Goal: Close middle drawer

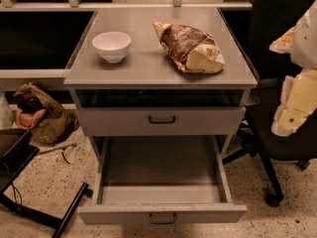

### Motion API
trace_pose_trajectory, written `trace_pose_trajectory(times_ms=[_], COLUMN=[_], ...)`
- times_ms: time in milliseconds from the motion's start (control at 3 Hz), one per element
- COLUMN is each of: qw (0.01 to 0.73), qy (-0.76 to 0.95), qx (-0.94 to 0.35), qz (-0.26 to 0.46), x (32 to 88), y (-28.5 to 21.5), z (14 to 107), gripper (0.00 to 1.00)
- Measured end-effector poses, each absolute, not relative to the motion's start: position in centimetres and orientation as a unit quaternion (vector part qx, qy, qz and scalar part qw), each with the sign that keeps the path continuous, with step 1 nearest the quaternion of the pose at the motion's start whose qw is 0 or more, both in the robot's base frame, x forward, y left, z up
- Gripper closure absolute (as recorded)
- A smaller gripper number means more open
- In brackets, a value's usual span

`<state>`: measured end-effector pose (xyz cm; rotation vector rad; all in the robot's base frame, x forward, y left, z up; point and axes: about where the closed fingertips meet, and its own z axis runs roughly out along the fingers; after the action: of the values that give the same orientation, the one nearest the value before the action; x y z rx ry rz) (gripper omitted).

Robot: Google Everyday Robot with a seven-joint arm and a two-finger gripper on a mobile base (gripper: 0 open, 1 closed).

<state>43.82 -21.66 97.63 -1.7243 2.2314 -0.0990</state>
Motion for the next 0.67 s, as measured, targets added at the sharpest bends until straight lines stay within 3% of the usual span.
trace_pose_trajectory(times_ms=[667], qw=[0.163], qy=[0.793], qx=[-0.586], qz=[-0.031], x=[41.7], y=[-20.6], z=[94.2], gripper=[0.0])
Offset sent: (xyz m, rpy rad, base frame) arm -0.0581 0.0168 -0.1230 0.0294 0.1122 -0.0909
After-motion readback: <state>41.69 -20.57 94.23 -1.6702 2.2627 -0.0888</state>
